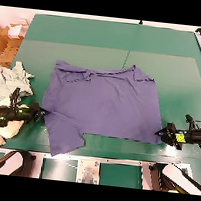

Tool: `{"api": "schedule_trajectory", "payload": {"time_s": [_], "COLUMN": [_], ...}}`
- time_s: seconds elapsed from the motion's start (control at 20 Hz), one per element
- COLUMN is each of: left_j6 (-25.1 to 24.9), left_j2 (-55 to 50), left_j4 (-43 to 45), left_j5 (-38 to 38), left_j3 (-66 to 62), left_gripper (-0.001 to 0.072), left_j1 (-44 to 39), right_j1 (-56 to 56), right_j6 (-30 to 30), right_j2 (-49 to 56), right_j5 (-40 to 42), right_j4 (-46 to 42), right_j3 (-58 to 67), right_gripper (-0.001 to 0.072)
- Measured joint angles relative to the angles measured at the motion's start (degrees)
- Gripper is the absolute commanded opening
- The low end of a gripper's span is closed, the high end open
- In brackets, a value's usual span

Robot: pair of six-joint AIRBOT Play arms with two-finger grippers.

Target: Fold the shirts.

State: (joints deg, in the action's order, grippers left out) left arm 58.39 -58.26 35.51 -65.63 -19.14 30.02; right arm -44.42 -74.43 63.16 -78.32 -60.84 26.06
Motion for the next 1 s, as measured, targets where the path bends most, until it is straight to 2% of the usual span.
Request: {"api": "schedule_trajectory", "payload": {"time_s": [0.15, 0.25, 0.3, 0.45, 0.55, 0.75, 0.9, 1.0], "left_j6": [-0.24, -0.31, -0.37, -0.66, -2.58, -7.54, -7.87, -7.43], "left_j2": [0.00, 0.00, 0.00, 0.00, 0.00, 2.25, 7.72, 10.64], "left_j4": [-0.20, -0.28, -0.31, -0.70, -3.78, -19.93, -30.56, -34.47], "left_j5": [-0.66, -0.85, -0.94, -1.01, -2.27, -11.47, -14.99, -13.99], "left_j3": [0.02, 0.00, 0.00, 0.00, -0.44, -8.57, -24.46, -39.19], "left_gripper": [0.0025, 0.0025, 0.0025, 0.0024, 0.0023, 0.0022, 0.0023, 0.0023], "left_j1": [0.00, 0.00, 0.00, 0.00, 0.00, 0.00, 0.00, 0.00], "right_j1": [0.00, 0.00, 0.00, 0.00, 0.00, 0.00, 0.00, 0.00], "right_j6": [0.26, 0.42, 0.46, 0.90, 2.78, 8.28, 10.23, 10.36], "right_j2": [0.00, 0.00, 0.00, 0.00, -0.04, -2.01, -5.40, -7.23], "right_j5": [-1.11, -0.92, -0.46, 0.74, 0.81, -3.41, -5.42, -4.50], "right_j4": [-0.74, -0.83, -0.98, -0.39, 3.28, 22.67, 39.85, 48.68], "right_j3": [-0.52, -1.01, -1.18, -1.40, -0.66, 8.35, 24.09, 37.38], "right_gripper": [0.0240, 0.0129, 0.0019, 0.0012, 0.0012, 0.0012, 0.0012, 0.0012]}}
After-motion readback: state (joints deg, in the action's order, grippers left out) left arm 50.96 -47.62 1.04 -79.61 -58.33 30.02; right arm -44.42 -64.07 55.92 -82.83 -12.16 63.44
